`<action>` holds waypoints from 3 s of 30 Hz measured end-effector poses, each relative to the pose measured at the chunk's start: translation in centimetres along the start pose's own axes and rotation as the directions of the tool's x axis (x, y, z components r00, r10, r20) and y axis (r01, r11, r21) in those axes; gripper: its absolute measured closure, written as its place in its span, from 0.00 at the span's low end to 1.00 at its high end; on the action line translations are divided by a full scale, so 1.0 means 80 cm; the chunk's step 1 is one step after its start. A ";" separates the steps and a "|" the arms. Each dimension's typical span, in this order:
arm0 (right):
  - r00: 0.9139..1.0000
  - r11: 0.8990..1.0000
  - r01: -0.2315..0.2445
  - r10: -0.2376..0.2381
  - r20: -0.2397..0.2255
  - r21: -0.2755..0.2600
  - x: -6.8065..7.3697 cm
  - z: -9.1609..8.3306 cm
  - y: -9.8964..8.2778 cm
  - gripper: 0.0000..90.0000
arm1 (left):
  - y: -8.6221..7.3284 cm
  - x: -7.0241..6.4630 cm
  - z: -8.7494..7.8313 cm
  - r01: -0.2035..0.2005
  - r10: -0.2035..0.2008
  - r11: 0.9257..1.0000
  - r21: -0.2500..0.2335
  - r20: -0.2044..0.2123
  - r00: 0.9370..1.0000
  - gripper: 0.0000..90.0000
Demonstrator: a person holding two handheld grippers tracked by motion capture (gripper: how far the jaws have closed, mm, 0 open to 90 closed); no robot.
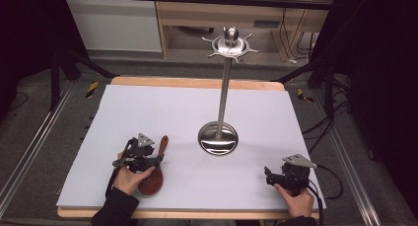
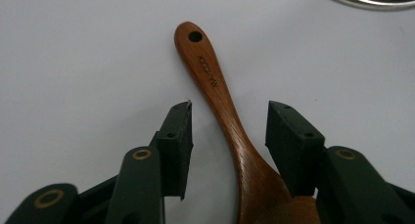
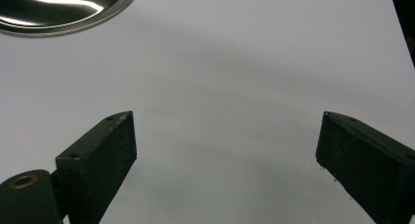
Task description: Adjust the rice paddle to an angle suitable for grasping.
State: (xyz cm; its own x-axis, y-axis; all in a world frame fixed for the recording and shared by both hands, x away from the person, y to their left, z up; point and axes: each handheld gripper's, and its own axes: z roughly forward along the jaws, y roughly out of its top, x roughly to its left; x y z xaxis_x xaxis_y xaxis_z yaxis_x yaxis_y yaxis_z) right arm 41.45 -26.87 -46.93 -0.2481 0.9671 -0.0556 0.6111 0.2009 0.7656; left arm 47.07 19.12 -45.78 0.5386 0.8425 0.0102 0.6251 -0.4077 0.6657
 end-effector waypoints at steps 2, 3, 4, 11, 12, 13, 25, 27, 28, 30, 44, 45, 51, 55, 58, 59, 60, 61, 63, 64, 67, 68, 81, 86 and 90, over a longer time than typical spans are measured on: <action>1.000 1.000 0.001 -0.001 0.001 0.004 0.000 0.001 0.000 0.09 | -0.001 -0.001 0.004 -0.004 0.004 1.000 0.023 -0.002 1.000 0.61; 1.000 1.000 0.001 -0.001 0.001 0.006 0.001 0.001 0.000 0.10 | -0.002 -0.001 0.006 -0.007 0.007 0.999 0.033 -0.001 1.000 0.63; 1.000 1.000 0.001 -0.001 0.002 0.007 0.001 0.001 0.000 0.10 | -0.003 -0.001 0.007 -0.002 0.002 0.999 0.035 0.010 1.000 0.63; 1.000 1.000 0.002 -0.002 0.000 0.013 0.002 0.003 0.000 0.10 | -0.003 0.000 0.013 0.022 -0.024 0.999 0.045 0.043 0.999 0.71; 1.000 1.000 0.004 -0.004 -0.001 0.012 0.002 0.003 -0.001 0.10 | -0.003 0.000 0.013 0.022 -0.024 0.999 0.046 0.041 0.999 0.71; 1.000 1.000 0.006 -0.006 -0.001 0.011 0.002 0.003 -0.001 0.10 | -0.002 0.001 0.013 0.020 -0.022 0.999 0.050 0.039 0.999 0.71; 1.000 1.000 0.006 -0.006 -0.001 0.014 0.002 0.003 0.000 0.10 | 0.000 0.004 0.010 0.005 -0.009 0.997 0.073 0.050 0.999 0.83; 1.000 1.000 0.008 -0.008 -0.001 0.013 0.002 0.003 0.000 0.10 | 0.000 0.002 0.009 -0.004 0.000 0.997 0.081 0.054 0.999 0.85; 1.000 1.000 0.008 -0.008 -0.001 0.013 0.002 0.003 0.000 0.10 | 0.001 0.002 0.009 -0.011 0.007 0.997 0.082 0.051 0.999 0.85; 1.000 1.000 0.010 -0.010 -0.002 0.016 0.002 0.003 -0.001 0.10 | 0.001 0.002 0.009 -0.016 0.012 0.997 0.082 0.051 0.999 0.85; 1.000 1.000 0.021 -0.021 -0.003 0.022 0.001 0.004 -0.001 0.10 | 0.017 0.004 -0.007 -0.084 0.076 0.986 0.144 0.054 0.996 0.65; 1.000 1.000 0.020 -0.020 -0.004 0.023 0.002 0.005 -0.001 0.10 | 0.017 0.004 -0.007 -0.086 0.080 0.985 0.147 0.050 0.996 0.65; 1.000 1.000 0.019 -0.019 -0.006 0.025 0.002 0.005 -0.001 0.10 | 0.022 0.004 -0.001 -0.112 0.102 0.972 0.207 0.058 0.993 0.67; 1.000 0.999 0.021 -0.021 -0.009 0.026 0.002 0.005 -0.001 0.10 | 0.026 0.004 0.002 -0.118 0.105 0.963 0.241 0.064 0.992 0.70; 1.000 0.999 0.019 -0.019 -0.010 0.026 0.002 0.004 0.000 0.10 | 0.028 0.004 0.005 -0.116 0.101 0.960 0.256 0.072 0.992 0.72; 1.000 0.999 0.021 -0.021 -0.009 0.025 0.002 0.004 0.000 0.10 | 0.029 0.004 0.006 -0.118 0.101 0.958 0.262 0.076 0.992 0.73; 1.000 1.000 0.019 -0.019 -0.010 0.024 0.002 0.004 0.000 0.10 | 0.030 0.004 0.007 -0.118 0.101 0.957 0.266 0.079 0.992 0.74; 1.000 1.000 0.019 -0.018 -0.011 0.024 0.002 0.004 0.000 0.10 | 0.031 0.004 0.008 -0.117 0.099 0.956 0.270 0.081 0.992 0.75; 1.000 1.000 0.018 -0.018 -0.012 0.024 0.001 0.004 0.000 0.10 | 0.032 0.004 0.009 -0.126 0.106 0.951 0.281 0.085 0.991 0.77; 1.000 1.000 0.019 -0.019 -0.012 0.025 0.001 0.004 0.000 0.10 | 0.032 0.003 0.010 -0.122 0.101 0.952 0.282 0.088 0.991 0.78; 1.000 0.999 0.021 -0.021 -0.011 0.026 0.001 0.004 0.000 0.10 | 0.033 0.003 0.013 -0.122 0.099 0.948 0.293 0.093 0.991 0.80; 1.000 0.999 0.020 -0.019 -0.012 0.026 0.002 0.004 0.000 0.10 | 0.033 0.002 0.014 -0.119 0.096 0.948 0.297 0.091 0.991 0.80; 1.000 0.999 0.018 -0.018 -0.015 0.031 0.002 0.004 0.000 0.10 | 0.040 0.003 0.021 -0.083 0.056 0.932 0.354 0.087 0.995 0.81; 1.000 0.999 0.012 -0.012 -0.014 0.036 0.002 0.005 0.000 0.10 | 0.042 0.006 0.022 -0.063 0.034 0.930 0.361 0.087 0.996 0.84; 1.000 0.999 0.008 -0.007 -0.019 0.035 0.002 0.006 0.001 0.10 | 0.047 0.005 0.025 -0.073 0.042 0.917 0.391 0.088 0.995 0.85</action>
State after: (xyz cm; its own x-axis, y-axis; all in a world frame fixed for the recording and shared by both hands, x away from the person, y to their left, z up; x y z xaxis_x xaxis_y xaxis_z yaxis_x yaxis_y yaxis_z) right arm 41.78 -26.67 -47.19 -0.2668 0.9625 -0.0489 0.6348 0.2137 0.7425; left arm 50.77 17.23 -44.74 0.6119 0.7905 -0.0281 0.7551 -0.5732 0.3181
